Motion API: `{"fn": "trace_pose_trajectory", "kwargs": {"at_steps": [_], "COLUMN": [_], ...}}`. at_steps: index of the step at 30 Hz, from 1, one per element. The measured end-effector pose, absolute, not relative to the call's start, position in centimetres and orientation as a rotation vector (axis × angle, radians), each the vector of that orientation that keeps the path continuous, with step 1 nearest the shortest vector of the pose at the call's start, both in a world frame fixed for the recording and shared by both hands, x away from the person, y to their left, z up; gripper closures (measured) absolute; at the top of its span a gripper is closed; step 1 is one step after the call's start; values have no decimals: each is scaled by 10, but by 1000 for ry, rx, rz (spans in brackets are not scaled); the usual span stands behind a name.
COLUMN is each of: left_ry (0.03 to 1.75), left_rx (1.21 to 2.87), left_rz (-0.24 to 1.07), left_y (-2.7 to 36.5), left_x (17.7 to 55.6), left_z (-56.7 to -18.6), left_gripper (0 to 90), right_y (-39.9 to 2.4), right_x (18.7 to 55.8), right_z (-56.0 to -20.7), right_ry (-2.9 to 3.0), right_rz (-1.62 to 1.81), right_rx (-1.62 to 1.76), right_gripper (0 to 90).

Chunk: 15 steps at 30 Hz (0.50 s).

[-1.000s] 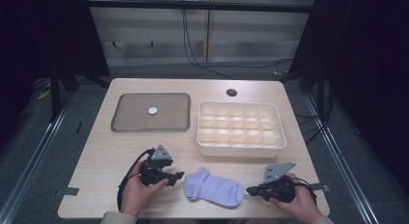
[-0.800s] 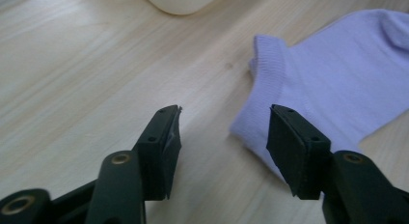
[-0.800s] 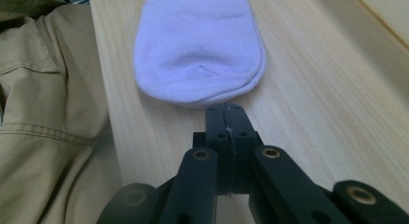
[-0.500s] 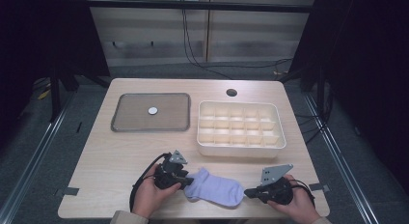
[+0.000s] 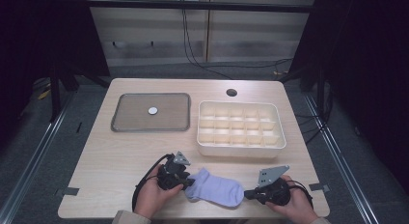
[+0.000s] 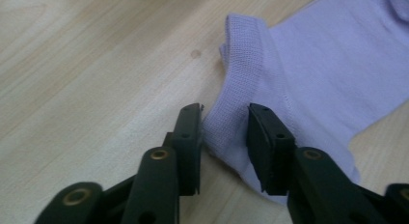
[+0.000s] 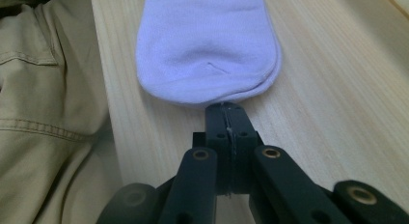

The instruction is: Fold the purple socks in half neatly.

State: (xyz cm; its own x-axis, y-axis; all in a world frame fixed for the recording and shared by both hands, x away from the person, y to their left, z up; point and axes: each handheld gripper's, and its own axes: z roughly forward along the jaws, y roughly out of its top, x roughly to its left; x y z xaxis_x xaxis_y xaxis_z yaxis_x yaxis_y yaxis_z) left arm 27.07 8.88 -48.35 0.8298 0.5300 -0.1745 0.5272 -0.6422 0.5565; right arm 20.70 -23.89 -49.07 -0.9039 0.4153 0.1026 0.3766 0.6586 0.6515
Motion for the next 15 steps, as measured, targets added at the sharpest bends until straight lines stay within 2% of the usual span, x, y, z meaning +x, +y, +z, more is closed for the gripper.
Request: {"fn": "trace_pose_trajectory", "kwargs": {"at_steps": [5,15], "left_ry": [795,821], "left_rx": [2414,2394], "left_rz": [-25,-104], "left_y": [86,88], "left_x": [271,274], "left_z": [-482,-481], "left_gripper": [789,809], "right_y": [-238,-237], "right_x": [207,208], "right_z": [-493,-493], "right_ry": [2812,2811], "right_rz": [1081,1097], "right_rx": [677,710], "right_gripper": [899,900]}}
